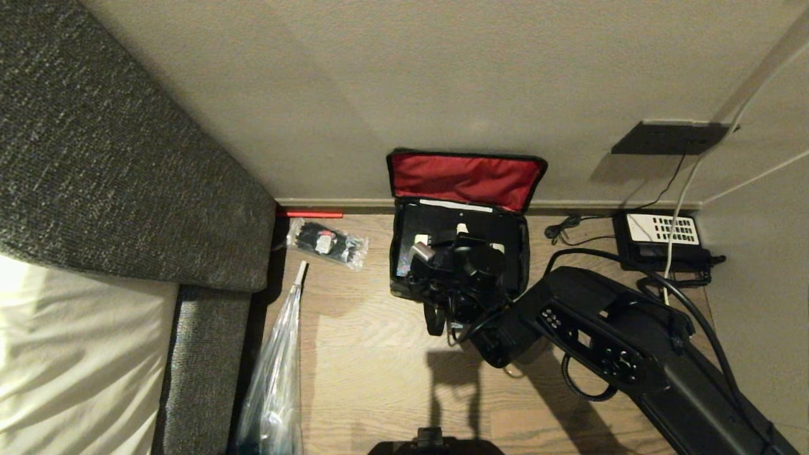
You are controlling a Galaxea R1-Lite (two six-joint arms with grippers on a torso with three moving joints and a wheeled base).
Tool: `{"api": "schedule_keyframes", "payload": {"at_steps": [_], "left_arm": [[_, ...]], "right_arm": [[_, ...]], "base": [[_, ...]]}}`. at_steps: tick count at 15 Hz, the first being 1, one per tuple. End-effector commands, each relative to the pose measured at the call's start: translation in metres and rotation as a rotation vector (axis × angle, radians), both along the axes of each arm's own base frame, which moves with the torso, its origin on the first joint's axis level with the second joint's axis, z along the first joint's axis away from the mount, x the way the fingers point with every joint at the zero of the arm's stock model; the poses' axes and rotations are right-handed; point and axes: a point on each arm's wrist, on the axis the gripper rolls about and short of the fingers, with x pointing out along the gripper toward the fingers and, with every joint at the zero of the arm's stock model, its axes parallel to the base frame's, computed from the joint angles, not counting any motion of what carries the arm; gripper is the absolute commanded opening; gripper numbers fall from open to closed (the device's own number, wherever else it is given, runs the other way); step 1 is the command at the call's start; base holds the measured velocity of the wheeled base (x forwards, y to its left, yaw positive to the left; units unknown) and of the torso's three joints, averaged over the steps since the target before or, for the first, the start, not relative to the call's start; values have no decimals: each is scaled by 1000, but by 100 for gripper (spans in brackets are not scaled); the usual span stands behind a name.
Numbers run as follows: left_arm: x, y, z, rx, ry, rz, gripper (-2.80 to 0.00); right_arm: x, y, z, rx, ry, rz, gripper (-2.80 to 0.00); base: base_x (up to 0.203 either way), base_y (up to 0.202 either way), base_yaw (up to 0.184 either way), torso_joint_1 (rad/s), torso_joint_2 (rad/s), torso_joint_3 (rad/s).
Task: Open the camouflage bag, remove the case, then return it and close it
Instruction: Lift the black box
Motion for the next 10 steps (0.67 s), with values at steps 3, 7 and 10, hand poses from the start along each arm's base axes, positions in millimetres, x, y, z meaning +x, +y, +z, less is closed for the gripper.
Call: {"api": "schedule_keyframes", "payload": {"at_steps": [3, 7, 10], "left_arm": [[0, 0, 0, 0, 0, 1, -280], [0, 0, 0, 0, 0, 0, -280], [0, 0, 0, 0, 0, 1, -280]], "right_arm": [[-6, 2, 6, -4, -3, 5, -280], [-5, 2, 3, -10, 5, 3, -280], [-5, 2, -1, -16, 13, 3, -280]], "base": [[0, 0, 0, 0, 0, 0], [0, 0, 0, 0, 0, 0], [0, 0, 0, 0, 0, 0]]}}
